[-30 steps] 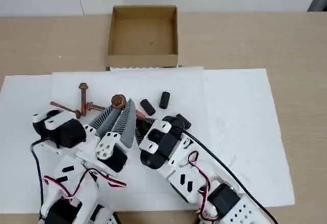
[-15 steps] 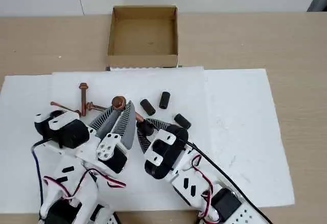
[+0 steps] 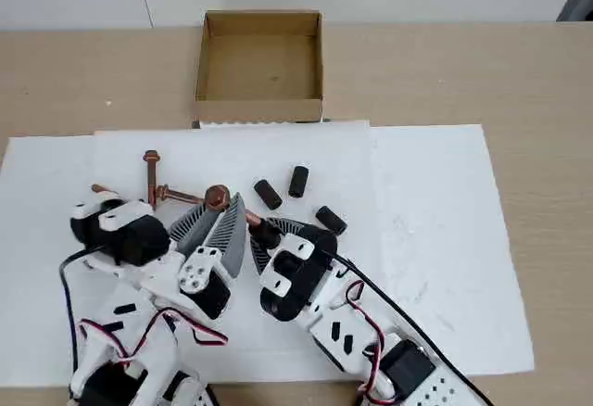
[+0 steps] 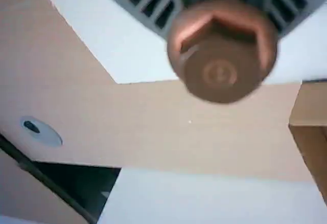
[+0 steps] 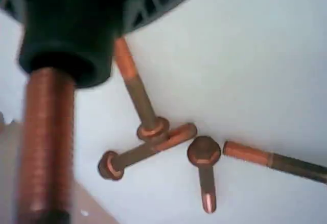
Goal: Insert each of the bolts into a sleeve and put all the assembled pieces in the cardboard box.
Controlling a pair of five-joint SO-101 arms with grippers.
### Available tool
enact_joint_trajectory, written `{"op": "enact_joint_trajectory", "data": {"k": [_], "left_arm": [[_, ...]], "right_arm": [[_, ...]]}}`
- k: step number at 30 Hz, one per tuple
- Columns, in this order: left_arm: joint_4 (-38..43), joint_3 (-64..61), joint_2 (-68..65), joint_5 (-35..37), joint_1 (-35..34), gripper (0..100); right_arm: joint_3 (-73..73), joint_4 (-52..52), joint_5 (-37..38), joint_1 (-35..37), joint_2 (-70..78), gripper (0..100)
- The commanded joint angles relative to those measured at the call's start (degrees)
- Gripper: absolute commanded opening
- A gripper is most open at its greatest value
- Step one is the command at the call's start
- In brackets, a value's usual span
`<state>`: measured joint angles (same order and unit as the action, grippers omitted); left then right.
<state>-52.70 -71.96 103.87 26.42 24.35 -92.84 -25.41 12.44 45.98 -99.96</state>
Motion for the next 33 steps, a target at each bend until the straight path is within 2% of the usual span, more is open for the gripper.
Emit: {"op": "enact_joint_trajectory", "data": {"k": [1,14,21,28,33], "left_arm": [[-1.0,0.2,0.1,0.0,3.1,0],[-7.9,-1.1,-0.2,-0.1,3.8,0],[-9.1,-6.4,-0.2,-7.0,3.8,1],[-9.1,-7.0,0.0,-7.7,3.7,1],[-9.1,-6.8,0.1,-7.7,3.3,15]], "right_arm": [[1.4,0.9,0.6,-0.4,-2.4,0.2],[1.8,1.5,0.6,-0.4,-2.5,0.2],[1.8,1.5,0.6,-0.4,-2.5,0.2],[1.9,1.5,0.6,-0.4,-2.6,0.2],[1.8,1.5,0.6,-0.4,-2.6,0.2]]}}
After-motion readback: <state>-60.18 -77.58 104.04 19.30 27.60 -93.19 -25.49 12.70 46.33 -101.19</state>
